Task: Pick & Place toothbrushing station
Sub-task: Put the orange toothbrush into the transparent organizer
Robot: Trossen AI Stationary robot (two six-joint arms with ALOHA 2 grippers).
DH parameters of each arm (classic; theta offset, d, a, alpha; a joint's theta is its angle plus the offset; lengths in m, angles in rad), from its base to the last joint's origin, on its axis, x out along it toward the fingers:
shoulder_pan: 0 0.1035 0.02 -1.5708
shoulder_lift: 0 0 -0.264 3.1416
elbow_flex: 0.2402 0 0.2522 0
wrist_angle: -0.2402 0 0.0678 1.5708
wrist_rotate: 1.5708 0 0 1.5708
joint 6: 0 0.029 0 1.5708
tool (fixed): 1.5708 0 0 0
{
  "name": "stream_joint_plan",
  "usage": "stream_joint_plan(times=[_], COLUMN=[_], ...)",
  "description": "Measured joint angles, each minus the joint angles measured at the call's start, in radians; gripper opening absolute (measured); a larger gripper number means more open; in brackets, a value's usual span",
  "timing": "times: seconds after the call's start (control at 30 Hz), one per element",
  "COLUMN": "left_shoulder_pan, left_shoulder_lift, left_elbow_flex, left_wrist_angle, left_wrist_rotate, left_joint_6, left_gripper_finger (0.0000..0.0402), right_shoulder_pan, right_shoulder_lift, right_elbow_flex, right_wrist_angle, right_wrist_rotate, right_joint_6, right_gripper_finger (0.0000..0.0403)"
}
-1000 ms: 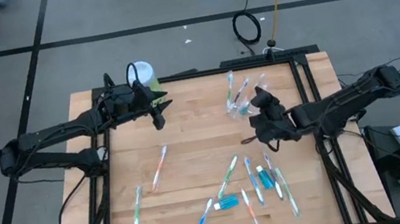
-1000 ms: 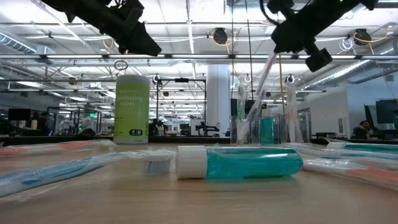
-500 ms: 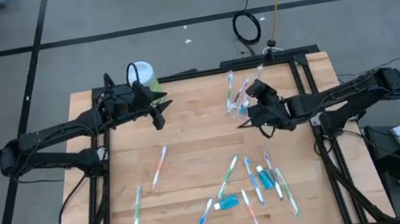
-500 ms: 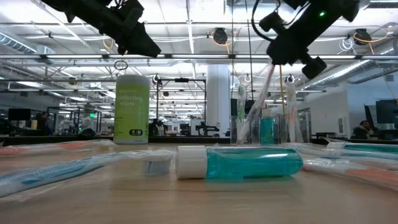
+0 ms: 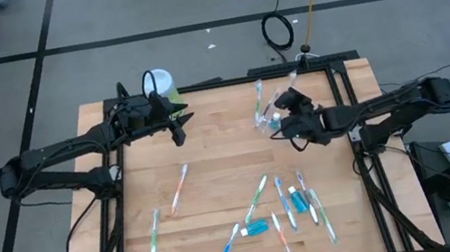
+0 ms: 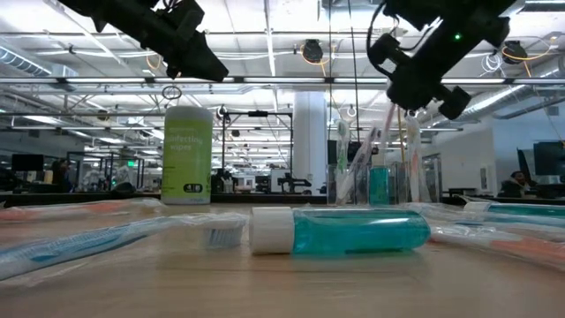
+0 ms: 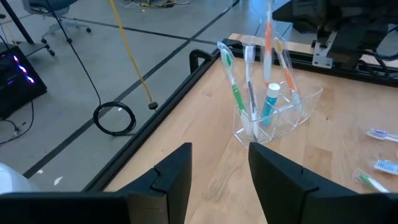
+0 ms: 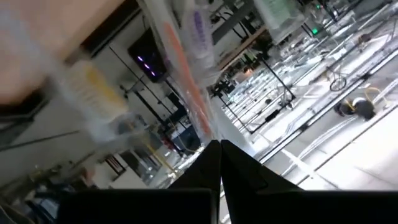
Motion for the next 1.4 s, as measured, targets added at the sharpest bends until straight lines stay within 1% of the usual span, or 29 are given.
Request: stream_joint_plan(times=[0.1,0.27,0.37,0.47,0.67,0.83,0.93,1.1,1.23,1.4], left_shoulder_pan=[0.000,0.000,0.000,0.000,0.000,0.000,0.000,0.000,0.000,0.000], left_shoulder_lift=[0.000,0.000,0.000,0.000,0.000,0.000,0.000,0.000,0.000,0.000], left_elbow_flex=[0.000,0.000,0.000,0.000,0.000,0.000,0.000,0.000,0.000,0.000], left_wrist_angle=[0.002,0.002,0.006,0.008,0.008,0.007,0.008,0.008,0.008,0.007], left_wrist_rotate=[0.000,0.000,0.000,0.000,0.000,0.000,0.000,0.000,0.000,0.000], left_joint_6=[0.000,-0.002,-0.005,-0.008,-0.022,-0.026,-0.026,-0.026,-0.026,-0.026], left_gripper_finger=[0.0164,0.0163,0.0163,0.0163,0.0163,0.0163,0.0163,0.0164,0.0163,0.0163], right_shoulder_pan=[0.016,0.064,0.102,0.134,0.170,0.174,0.174,0.171,0.171,0.174], right_shoulder_lift=[-0.047,-0.159,-0.212,-0.238,-0.226,-0.190,-0.153,-0.087,-0.069,-0.069], right_elbow_flex=[0.000,0.000,0.000,0.001,0.001,0.001,0.001,-0.009,-0.037,-0.094], right_wrist_angle=[-0.071,-0.081,-0.126,-0.191,-0.271,-0.272,-0.290,-0.301,-0.262,-0.130], right_wrist_rotate=[0.001,-0.003,-0.030,-0.048,-0.054,-0.085,-0.126,-0.101,-0.106,-0.177], right_joint_6=[0.012,0.022,-0.004,-0.006,0.046,0.078,0.092,0.093,0.093,0.151], right_gripper_finger=[0.0000,0.0000,0.0000,0.0000,0.0000,0.0000,0.0000,0.0000,0.0000,0.0000])
